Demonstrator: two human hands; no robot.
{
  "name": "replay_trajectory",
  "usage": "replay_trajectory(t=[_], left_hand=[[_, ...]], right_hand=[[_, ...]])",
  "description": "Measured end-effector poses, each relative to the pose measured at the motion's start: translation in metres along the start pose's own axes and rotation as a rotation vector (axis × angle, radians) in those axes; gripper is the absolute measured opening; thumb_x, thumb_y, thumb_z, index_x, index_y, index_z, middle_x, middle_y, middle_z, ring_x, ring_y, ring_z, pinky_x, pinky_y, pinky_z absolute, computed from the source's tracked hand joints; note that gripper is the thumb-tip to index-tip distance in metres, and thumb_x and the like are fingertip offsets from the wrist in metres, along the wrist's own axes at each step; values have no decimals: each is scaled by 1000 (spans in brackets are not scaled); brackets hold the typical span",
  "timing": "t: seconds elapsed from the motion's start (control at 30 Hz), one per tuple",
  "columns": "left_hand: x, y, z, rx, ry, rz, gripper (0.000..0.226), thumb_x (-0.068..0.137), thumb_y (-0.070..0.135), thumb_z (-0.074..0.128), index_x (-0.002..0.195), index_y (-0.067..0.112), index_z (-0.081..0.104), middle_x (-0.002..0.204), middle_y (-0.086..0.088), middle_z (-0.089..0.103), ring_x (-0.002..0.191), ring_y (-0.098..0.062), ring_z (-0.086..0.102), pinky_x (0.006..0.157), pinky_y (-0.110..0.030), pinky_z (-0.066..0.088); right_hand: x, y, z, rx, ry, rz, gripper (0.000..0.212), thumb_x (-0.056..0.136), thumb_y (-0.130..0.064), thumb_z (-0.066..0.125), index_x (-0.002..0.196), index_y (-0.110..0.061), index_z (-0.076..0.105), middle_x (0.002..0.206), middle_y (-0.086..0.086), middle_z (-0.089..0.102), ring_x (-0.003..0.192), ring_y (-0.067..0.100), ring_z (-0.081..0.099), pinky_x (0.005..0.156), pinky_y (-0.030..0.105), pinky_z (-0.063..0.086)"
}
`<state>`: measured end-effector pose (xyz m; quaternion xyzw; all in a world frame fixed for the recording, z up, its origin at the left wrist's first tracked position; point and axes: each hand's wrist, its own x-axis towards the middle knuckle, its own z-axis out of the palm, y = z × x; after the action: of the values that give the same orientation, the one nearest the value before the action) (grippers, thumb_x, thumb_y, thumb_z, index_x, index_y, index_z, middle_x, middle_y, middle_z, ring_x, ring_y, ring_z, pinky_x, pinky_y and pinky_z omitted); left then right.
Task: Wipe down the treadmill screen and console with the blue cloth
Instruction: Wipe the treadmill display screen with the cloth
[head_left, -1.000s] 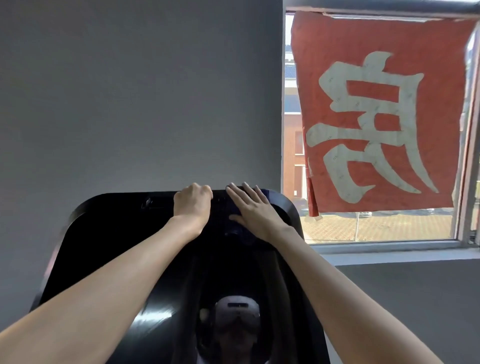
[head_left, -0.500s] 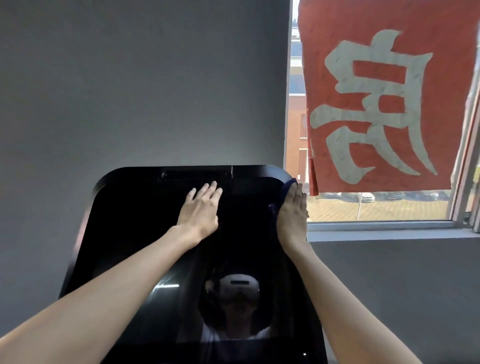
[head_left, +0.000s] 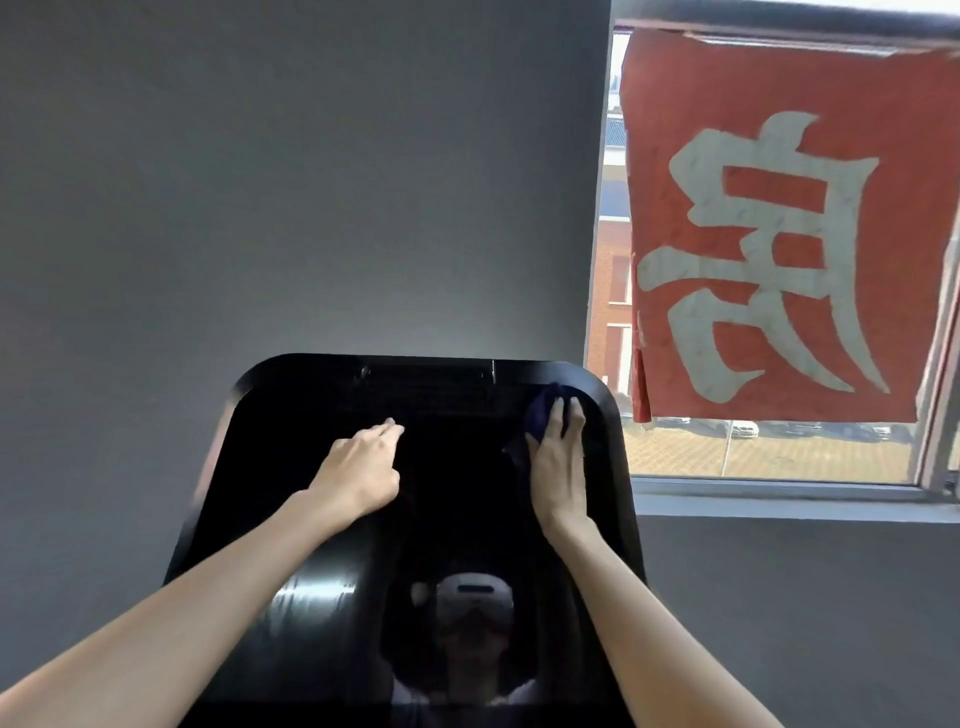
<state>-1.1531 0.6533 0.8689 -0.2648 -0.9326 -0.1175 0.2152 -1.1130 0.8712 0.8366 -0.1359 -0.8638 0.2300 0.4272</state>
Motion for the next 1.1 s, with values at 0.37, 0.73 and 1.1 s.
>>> replay_trajectory(t=[0.37, 0.73, 1.1], left_hand=[[-25, -75, -5, 59, 52, -124, 61, 87, 6, 46, 145, 11, 31, 155, -7, 24, 142, -18, 26, 114, -31, 26], [-45, -142, -14, 19, 102, -271, 38, 84, 1, 47, 120, 7, 58, 137, -6, 52, 115, -23, 57, 100, -33, 36], [-64, -181, -6, -51, 143, -238, 39, 84, 2, 46, 116, 14, 64, 119, 1, 64, 109, -18, 59, 98, -29, 36]], right_hand=[[-19, -61, 81, -82, 245, 62, 53, 86, -7, 57, 136, 3, 43, 140, 19, 45, 134, 38, 36, 110, 53, 25], [-53, -167, 149, 27, 103, -172, 58, 85, 0, 53, 141, -6, 38, 147, 13, 39, 140, 32, 27, 115, 43, 16], [-58, -214, 195, -5, -23, -444, 50, 89, -17, 51, 138, -10, 45, 148, 7, 38, 140, 28, 27, 115, 44, 22]])
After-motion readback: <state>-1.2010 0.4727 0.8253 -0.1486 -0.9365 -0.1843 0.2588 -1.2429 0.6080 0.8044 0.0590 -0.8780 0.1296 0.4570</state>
